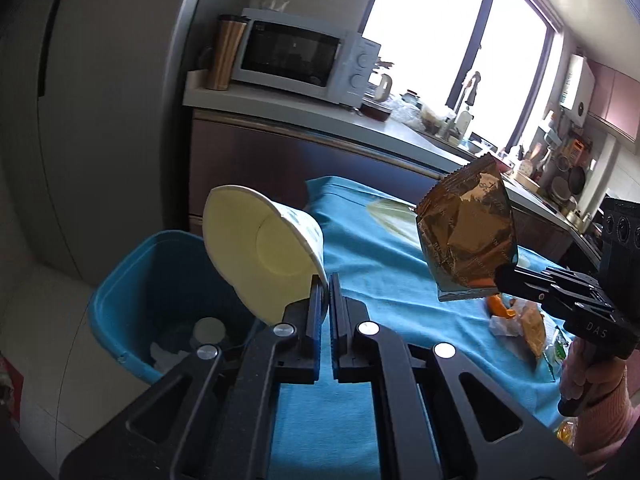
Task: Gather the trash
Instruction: 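Carry the cup with the left tool while the right tool carries the wrapper, both releasing into the bin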
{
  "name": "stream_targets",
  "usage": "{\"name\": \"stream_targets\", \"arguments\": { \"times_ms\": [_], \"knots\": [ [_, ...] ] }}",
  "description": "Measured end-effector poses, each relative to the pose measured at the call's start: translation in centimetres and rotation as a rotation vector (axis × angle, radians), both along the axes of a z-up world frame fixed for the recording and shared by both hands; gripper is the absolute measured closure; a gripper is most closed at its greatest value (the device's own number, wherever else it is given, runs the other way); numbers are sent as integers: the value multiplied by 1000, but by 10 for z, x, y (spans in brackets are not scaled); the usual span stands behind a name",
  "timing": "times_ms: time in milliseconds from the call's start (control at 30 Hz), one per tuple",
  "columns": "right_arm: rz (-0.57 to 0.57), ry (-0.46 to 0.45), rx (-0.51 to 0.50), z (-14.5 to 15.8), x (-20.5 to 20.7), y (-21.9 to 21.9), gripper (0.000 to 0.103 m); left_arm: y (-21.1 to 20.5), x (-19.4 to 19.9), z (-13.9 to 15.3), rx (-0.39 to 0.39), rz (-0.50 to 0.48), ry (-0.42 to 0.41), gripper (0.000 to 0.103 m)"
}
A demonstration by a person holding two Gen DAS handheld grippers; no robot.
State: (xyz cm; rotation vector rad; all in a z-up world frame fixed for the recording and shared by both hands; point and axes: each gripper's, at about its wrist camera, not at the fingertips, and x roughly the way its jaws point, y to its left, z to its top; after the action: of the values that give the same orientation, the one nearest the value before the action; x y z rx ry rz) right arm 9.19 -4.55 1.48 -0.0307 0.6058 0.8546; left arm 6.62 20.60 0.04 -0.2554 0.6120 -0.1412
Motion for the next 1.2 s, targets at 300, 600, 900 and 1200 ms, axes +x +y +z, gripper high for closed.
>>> {"name": "stream_targets", "arguments": {
  "times_ms": [300,600,900,1200],
  "knots": [
    [118,71,-19,-11,27,83,101,64,1,-27,17,140,56,99],
    [157,205,-29,-34,60,132,101,89,12,-55,30,190,119,99],
    [141,306,-98,-64,78,164,101,94,33,-83,37,215,201,99],
    [107,354,-137,-85,86,174,94,94,42,-100,33,235,223,91]
  ]
}}
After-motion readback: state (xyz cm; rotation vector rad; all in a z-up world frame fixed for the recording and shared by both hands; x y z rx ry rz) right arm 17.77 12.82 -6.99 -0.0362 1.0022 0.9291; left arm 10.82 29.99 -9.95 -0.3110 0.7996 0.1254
